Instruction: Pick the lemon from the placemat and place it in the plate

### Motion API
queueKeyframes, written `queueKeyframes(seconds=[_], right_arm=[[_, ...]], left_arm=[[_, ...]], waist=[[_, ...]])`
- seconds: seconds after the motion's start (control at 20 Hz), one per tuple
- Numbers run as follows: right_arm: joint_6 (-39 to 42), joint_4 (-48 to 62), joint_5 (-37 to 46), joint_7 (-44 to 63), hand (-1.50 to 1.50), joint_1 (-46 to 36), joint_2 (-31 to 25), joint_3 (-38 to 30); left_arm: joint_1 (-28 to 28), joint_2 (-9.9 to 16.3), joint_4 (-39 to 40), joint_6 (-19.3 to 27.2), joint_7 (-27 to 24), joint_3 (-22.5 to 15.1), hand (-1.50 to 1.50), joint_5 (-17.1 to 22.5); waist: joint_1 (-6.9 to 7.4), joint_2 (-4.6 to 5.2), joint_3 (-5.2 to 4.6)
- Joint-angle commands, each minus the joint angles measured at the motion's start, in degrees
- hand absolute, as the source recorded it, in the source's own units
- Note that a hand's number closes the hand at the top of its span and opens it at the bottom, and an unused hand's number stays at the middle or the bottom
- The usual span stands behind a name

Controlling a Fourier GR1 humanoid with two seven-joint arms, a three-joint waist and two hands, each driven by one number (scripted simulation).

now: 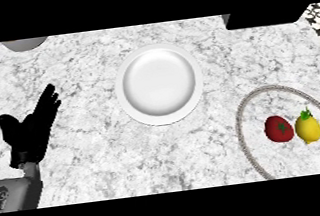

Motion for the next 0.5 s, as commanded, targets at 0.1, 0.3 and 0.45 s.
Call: queueKeyframes(seconds=[0.1,0.3,0.45], right_arm=[[-0.1,-4.4,6.3,9.8,-1.50,-1.5,1.5,2.3],[2.0,-8.6,8.9,11.7,-1.50,0.6,1.4,2.0],[2.0,-4.7,11.6,10.3,-1.50,0.7,3.4,1.5]], left_arm=[[-3.4,-1.2,1.5,-0.8,1.4,0.9,0.00,-0.9],[-0.2,-3.1,-1.1,1.0,1.9,0.4,0.00,-3.3],[2.4,-2.7,-3.3,-0.8,1.3,1.2,0.00,-3.7]], waist=[[-0.10,0.06,0.00],[-0.10,-0.02,0.00],[0.00,0.03,0.02]])
